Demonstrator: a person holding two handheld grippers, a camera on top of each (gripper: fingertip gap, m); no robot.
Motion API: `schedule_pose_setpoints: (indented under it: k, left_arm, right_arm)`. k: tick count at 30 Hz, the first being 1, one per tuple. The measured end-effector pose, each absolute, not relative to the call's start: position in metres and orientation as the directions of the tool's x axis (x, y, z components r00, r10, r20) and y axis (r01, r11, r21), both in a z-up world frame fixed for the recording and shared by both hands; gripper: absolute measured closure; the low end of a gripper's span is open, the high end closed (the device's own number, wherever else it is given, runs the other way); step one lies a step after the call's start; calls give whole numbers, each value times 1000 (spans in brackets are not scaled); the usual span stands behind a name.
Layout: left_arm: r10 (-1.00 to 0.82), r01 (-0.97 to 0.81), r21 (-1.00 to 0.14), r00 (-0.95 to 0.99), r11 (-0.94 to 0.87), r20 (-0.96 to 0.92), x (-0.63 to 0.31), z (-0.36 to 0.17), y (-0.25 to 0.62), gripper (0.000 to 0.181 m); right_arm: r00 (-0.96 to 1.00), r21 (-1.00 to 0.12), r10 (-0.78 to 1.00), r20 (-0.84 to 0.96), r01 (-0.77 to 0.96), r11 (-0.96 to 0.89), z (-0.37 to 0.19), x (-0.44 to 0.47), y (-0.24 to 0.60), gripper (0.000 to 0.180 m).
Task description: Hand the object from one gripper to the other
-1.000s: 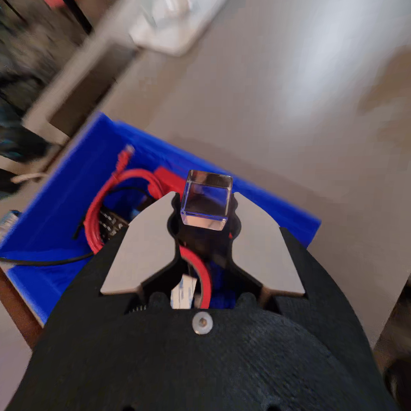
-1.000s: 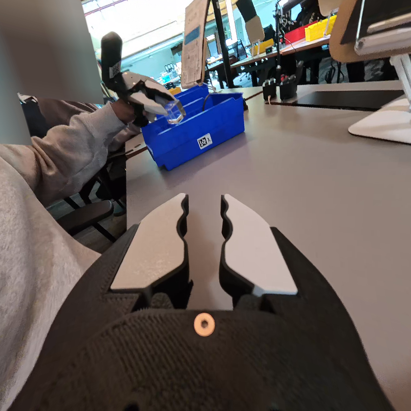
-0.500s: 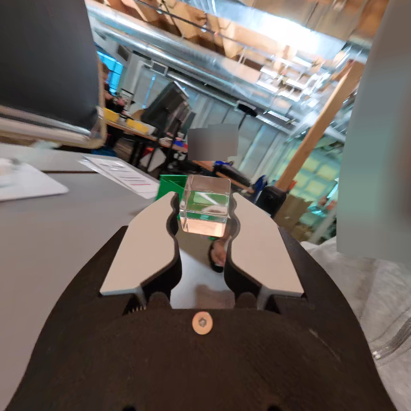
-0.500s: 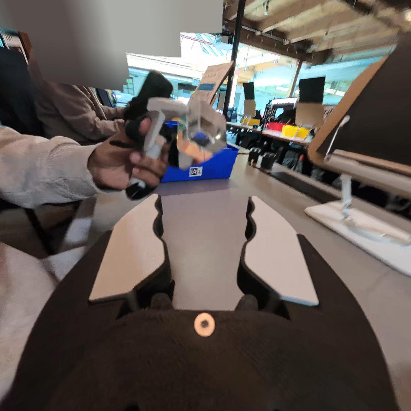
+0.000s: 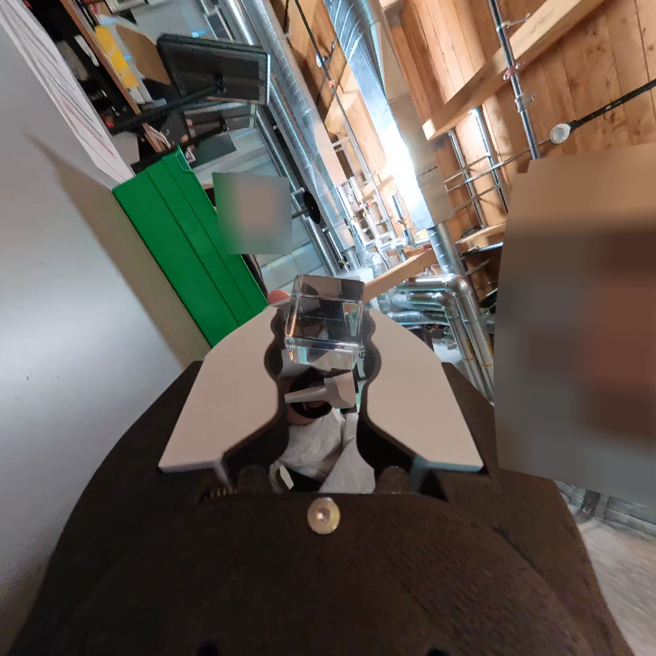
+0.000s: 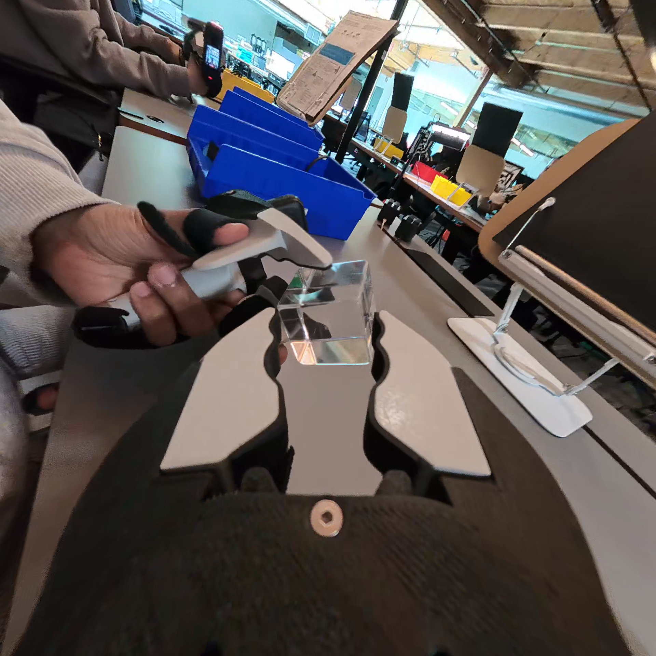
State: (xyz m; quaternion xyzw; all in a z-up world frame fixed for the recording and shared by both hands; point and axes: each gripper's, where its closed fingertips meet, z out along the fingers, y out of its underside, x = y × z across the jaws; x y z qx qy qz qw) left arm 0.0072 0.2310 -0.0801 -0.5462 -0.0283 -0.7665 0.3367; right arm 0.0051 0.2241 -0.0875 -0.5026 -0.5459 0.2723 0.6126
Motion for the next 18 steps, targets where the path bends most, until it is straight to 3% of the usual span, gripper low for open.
schedule_pose_setpoints:
  k: [3,7,8,9,12,18]
  left_arm:
    - [-550,523,-414,-130,-745,825,5,-79,228,119]
    - [-647,497,-537,-67,-681,759,2,-74,227,108]
    - [-674,479,-574,-50,-664,738,2,-74,225,109]
    - [-695,459,-606,-36,-650,718,4,-74,222,109]
    - [-745,377,-697,28,-609,666,14,-82,215,110]
    - [-776,201,-819,262,-537,574,21,-113,222,111]
  right_arm:
    - [232,-949,927,296,182,258,-86,7,223,133]
    - [153,-995,988,-19,99,-34,-88,10,222,136]
    - [135,-993,986,-93,62,-102,-85,12,223,166]
    - [123,-985,978,-167,16,-170,-81,16,226,179]
    - [114,-939,933,-343,-6,-344,-86,19,235,179]
    - [191,-931,917,-350,34,-363,-100,25,252,179]
